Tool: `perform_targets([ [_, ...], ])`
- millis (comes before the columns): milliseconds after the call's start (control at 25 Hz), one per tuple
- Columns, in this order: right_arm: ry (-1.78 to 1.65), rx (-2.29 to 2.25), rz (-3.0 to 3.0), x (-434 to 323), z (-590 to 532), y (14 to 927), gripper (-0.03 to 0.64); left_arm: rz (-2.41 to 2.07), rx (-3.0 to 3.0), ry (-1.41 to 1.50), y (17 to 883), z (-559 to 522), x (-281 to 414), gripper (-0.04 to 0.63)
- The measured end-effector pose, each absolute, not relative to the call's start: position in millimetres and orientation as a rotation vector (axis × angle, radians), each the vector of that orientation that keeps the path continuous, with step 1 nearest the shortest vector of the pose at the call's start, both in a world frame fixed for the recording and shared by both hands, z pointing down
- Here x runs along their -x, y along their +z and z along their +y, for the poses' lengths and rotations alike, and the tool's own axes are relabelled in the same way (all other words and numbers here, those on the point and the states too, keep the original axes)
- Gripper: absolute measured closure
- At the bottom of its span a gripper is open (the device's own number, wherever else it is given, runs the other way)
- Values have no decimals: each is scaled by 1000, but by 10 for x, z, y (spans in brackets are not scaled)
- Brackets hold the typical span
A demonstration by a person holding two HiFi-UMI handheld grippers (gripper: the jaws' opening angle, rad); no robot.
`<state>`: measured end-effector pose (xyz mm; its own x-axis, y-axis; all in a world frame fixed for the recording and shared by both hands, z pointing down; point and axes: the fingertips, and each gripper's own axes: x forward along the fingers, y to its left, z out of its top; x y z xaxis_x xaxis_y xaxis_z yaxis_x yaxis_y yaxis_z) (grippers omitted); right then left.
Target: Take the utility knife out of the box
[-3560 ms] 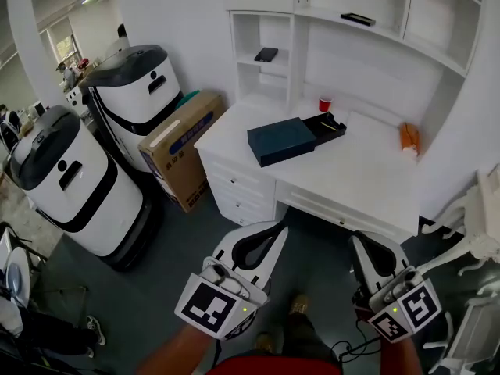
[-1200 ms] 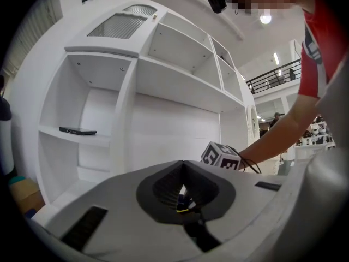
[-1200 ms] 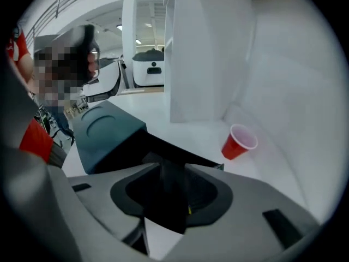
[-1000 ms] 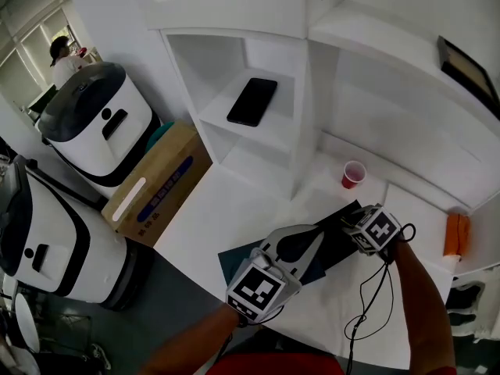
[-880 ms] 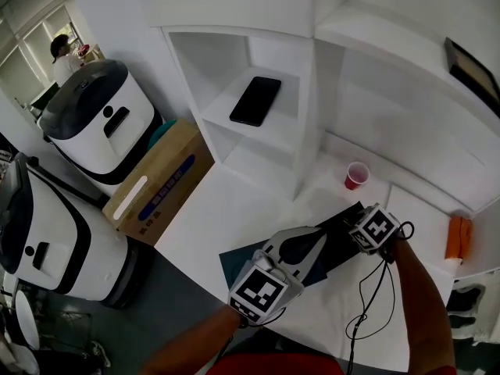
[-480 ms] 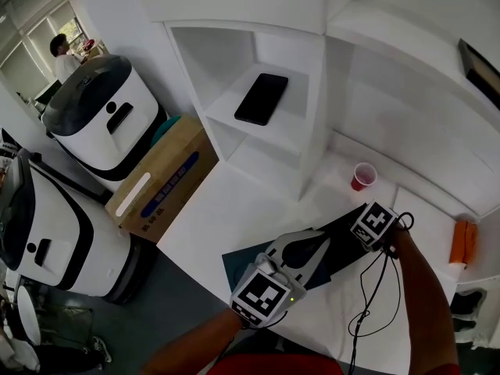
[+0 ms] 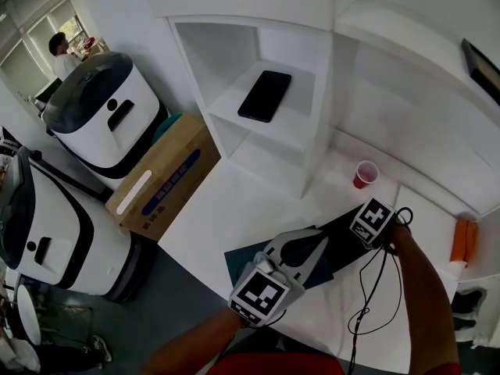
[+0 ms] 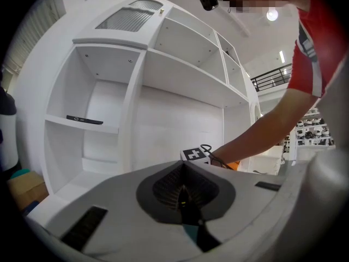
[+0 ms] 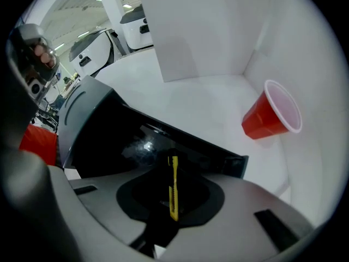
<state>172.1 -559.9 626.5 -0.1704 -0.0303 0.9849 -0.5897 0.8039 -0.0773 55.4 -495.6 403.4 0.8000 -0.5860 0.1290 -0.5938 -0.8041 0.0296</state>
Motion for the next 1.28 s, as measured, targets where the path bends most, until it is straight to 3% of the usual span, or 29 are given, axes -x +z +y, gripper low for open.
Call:
perform_targets([
  [280, 414, -630, -1777, -1746, -5657, 5903, 543, -926, -2942, 173, 3982, -4893, -617, 558],
  [880, 116, -1317, -2575, -1510, -4787, 3627, 543, -930, -2981, 42, 3398, -4548, -777, 558],
  [1280, 33, -1510, -2782, -1489, -4067, 3151, 543, -935, -3001, 6, 3146, -4239, -770, 558],
])
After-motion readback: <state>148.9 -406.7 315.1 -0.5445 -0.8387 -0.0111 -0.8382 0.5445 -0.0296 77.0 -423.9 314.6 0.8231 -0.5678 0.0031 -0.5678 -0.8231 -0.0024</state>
